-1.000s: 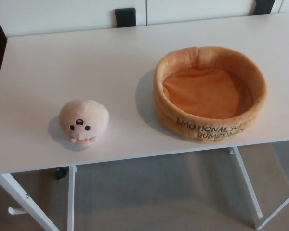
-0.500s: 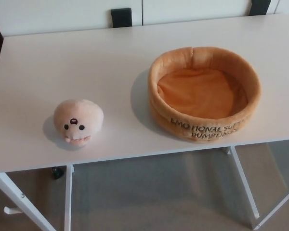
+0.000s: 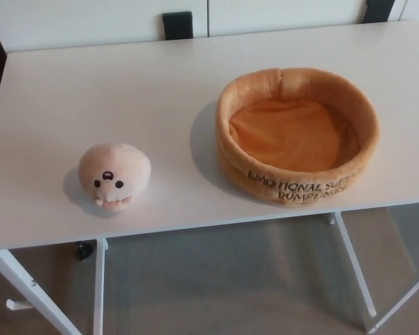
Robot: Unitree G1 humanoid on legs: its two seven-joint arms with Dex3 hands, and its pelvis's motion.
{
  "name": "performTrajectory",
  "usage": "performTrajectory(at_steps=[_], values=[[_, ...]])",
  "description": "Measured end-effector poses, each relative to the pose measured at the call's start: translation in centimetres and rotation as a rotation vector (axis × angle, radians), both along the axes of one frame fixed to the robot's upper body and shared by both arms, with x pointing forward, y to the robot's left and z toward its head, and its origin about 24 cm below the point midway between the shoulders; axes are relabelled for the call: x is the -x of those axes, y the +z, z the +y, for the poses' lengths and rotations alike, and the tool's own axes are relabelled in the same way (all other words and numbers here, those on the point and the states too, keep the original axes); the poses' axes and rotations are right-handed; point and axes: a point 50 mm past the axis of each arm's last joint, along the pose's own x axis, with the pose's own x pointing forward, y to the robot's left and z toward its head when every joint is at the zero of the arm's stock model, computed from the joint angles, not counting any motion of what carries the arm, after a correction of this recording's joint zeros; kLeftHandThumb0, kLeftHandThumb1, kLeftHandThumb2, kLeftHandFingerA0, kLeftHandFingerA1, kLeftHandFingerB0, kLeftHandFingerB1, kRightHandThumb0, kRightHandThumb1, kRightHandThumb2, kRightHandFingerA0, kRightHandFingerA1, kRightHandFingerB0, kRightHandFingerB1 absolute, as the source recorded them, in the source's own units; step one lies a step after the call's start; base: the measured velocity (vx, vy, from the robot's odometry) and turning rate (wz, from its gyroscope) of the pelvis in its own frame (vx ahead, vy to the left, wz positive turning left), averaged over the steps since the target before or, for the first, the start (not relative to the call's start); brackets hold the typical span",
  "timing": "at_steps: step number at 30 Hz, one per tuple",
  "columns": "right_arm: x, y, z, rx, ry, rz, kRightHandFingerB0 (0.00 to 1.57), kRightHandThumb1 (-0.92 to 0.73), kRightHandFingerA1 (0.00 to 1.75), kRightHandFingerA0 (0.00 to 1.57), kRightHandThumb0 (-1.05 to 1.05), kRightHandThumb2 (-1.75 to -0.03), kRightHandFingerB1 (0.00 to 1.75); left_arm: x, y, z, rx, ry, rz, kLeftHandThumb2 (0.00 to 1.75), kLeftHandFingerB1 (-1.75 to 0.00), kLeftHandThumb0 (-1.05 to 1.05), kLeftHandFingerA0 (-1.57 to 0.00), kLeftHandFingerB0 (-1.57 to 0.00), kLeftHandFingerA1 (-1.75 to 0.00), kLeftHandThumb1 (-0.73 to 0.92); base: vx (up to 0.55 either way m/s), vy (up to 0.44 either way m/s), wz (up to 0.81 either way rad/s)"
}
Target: The robot walks towards a table in front, picks a dumpling toy with left hand and puts it in an orange round plate
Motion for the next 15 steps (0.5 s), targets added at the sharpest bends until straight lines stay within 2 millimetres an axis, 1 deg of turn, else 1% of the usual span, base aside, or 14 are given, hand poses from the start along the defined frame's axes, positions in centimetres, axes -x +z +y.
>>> performTrajectory(at_steps=[1, 2, 4, 5, 6, 7, 10, 11, 13, 14, 15], values=[[0.0, 0.0, 0.0, 0.0, 0.001, 0.001, 0.57, -0.58, 0.73, 0.86, -0.41, -0.58, 0.38, -0.6, 0.7, 0.0, -0.007, -0.011, -0.048, 0.56, -0.31, -0.28, -0.39, -0.3, -0.37, 0.53, 0.0, 0.0, 0.0], [0.0, 0.0, 0.0, -0.001, 0.001, 0.001, 0.55, -0.57, 0.74, 0.87, -0.42, -0.58, 0.37, -0.9, 1.2, 0.1, -0.012, -0.016, -0.077, 0.62, -0.35, -0.34, -0.28, -0.26, -0.4, 0.48, 0.0, 0.0, 0.0], [0.0, 0.0, 0.0, -0.001, 0.003, 0.001, 0.55, -0.57, 0.74, 0.87, -0.42, -0.58, 0.37, -1.6, 2.3, 0.2, -0.023, -0.024, -0.139, 0.62, -0.35, -0.34, -0.28, -0.26, -0.4, 0.48, 0.0, 0.0, 0.0], [0.0, 0.0, 0.1, -0.002, 0.004, 0.002, 0.55, -0.58, 0.73, 0.86, -0.43, -0.58, 0.37, -2.1, 3.0, 0.3, -0.031, -0.028, -0.179, 0.55, -0.3, -0.3, -0.3, -0.28, -0.38, 0.49, 0.0, 0.0, 0.0], [0.0, 0.0, 0.1, -0.002, 0.004, 0.002, 0.55, -0.58, 0.73, 0.86, -0.43, -0.58, 0.37, -2.4, 3.5, 0.4, -0.037, -0.031, -0.209, 0.55, -0.3, -0.3, -0.3, -0.28, -0.38, 0.49, 0.0, 0.0, 0.0], [0.0, 0.0, 0.1, -0.002, 0.006, 0.002, 0.55, -0.56, 0.72, 0.89, -0.42, -0.58, 0.38, -2.9, 4.4, 0.5, -0.047, -0.038, -0.25, 0.58, -0.35, -0.32, -0.29, -0.28, -0.41, 0.41, 0.0, 0.0, 0.0], [0.0, -0.1, 0.1, -0.003, 0.008, 0.003, 0.56, -0.57, 0.74, 0.91, -0.43, -0.57, 0.38, -4.5, 6.9, 1.0, -0.084, -0.062, -0.364, 0.58, -0.34, -0.32, -0.27, -0.27, -0.4, 0.4, 0.0, 0.0, 0.0], [0.0, -0.1, 0.1, -0.004, 0.008, 0.004, 0.54, -0.56, 0.75, 0.89, -0.47, -0.59, 0.38, -5.0, 7.8, 1.2, -0.1, -0.073, -0.399, 0.82, -0.52, -0.15, -0.14, -0.12, -0.54, 0.25, 0.0, 0.0, 0.0], [0.0, -0.1, 0.1, -0.004, 0.009, 0.004, 0.54, -0.56, 0.75, 0.89, -0.47, -0.59, 0.38, -6.1, 9.5, 1.6, -0.132, -0.096, -0.464, 0.82, -0.52, -0.15, -0.14, -0.12, -0.54, 0.25, 0.0, 0.0, 0.0], [0.0, -0.1, 0.1, -0.004, 0.009, 0.003, 0.55, -0.59, 0.75, 0.87, -0.45, -0.58, 0.38, -7.2, 11.1, 1.8, -0.157, -0.122, -0.516, 0.79, -0.52, -0.14, -0.14, -0.12, -0.54, 0.21, 0.0, 0.0, 0.0], [0.0, -0.1, 0.1, -0.004, 0.009, 0.003, 0.55, -0.59, 0.71, 0.89, -0.44, -0.58, 0.38, -7.7, 11.9, 1.9, -0.171, -0.134, -0.543, 0.78, -0.5, -0.15, -0.11, -0.09, -0.54, 0.2, 0.0, 0.0, 0.0]])
